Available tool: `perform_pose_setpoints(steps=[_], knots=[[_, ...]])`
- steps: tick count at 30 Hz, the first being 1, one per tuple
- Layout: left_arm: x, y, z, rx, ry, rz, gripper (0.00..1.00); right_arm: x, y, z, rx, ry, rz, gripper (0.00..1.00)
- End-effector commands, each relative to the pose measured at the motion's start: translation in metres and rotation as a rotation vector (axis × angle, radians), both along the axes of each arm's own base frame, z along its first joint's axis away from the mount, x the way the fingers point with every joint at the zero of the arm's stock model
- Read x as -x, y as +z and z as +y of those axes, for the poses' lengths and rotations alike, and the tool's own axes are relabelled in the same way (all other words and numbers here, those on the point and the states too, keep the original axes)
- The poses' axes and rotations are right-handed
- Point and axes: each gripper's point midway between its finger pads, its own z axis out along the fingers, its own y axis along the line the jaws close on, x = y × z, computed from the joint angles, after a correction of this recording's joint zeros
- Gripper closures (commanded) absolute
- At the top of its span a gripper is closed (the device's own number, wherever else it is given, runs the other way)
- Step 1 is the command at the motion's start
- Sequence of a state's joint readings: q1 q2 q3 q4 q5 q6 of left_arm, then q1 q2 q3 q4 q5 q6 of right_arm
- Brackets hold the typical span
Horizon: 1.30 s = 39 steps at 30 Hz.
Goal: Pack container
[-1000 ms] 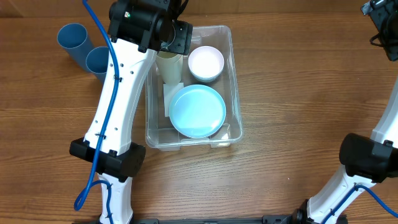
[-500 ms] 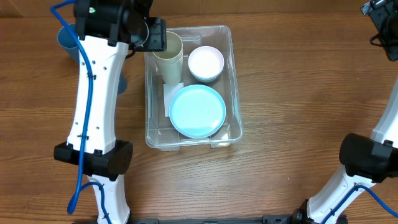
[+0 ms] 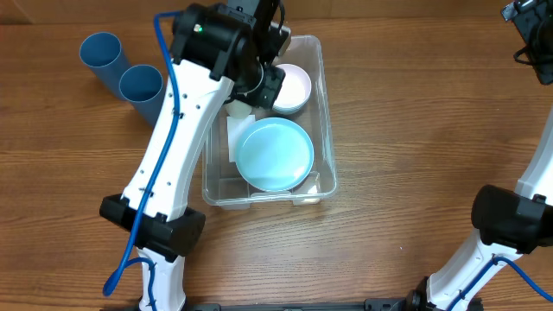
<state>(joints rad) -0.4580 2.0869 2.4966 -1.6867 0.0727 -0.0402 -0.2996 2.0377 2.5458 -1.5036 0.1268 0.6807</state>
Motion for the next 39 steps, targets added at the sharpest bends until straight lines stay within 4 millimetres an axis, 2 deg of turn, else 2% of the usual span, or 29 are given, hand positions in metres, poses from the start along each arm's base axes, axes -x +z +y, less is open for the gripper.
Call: perform_pose_setpoints(steps=[1, 7, 15, 24, 28, 35, 39], knots=[[0.008, -0.038, 0.010, -0.087, -0.023, 0.091, 0.96, 0.000, 0.006, 0.000, 0.005, -0.004, -0.019, 0.00], [-0.006, -0.083, 0.005, -0.107, -0.031, 0.101, 0.96, 0.000, 0.006, 0.000, 0.005, -0.004, -0.019, 0.00], [-0.035, -0.125, 0.025, -0.254, 0.012, 0.000, 0.96, 0.000, 0.006, 0.000, 0.005, -0.004, -0.019, 0.00], [-0.056, -0.155, 0.018, -0.252, -0.055, -0.092, 0.96, 0.000, 0.006, 0.000, 0.005, -0.004, -0.019, 0.00], [-0.058, -0.165, 0.018, -0.263, -0.101, -0.104, 0.96, 0.000, 0.006, 0.000, 0.005, -0.004, -0.019, 0.00], [-0.061, -0.177, 0.031, -0.345, -0.080, -0.115, 0.96, 0.000, 0.006, 0.000, 0.005, -0.004, -0.019, 0.00], [-0.068, -0.174, 0.043, -0.414, -0.056, -0.152, 0.96, 0.000, 0.006, 0.000, 0.005, -0.004, -0.019, 0.00]])
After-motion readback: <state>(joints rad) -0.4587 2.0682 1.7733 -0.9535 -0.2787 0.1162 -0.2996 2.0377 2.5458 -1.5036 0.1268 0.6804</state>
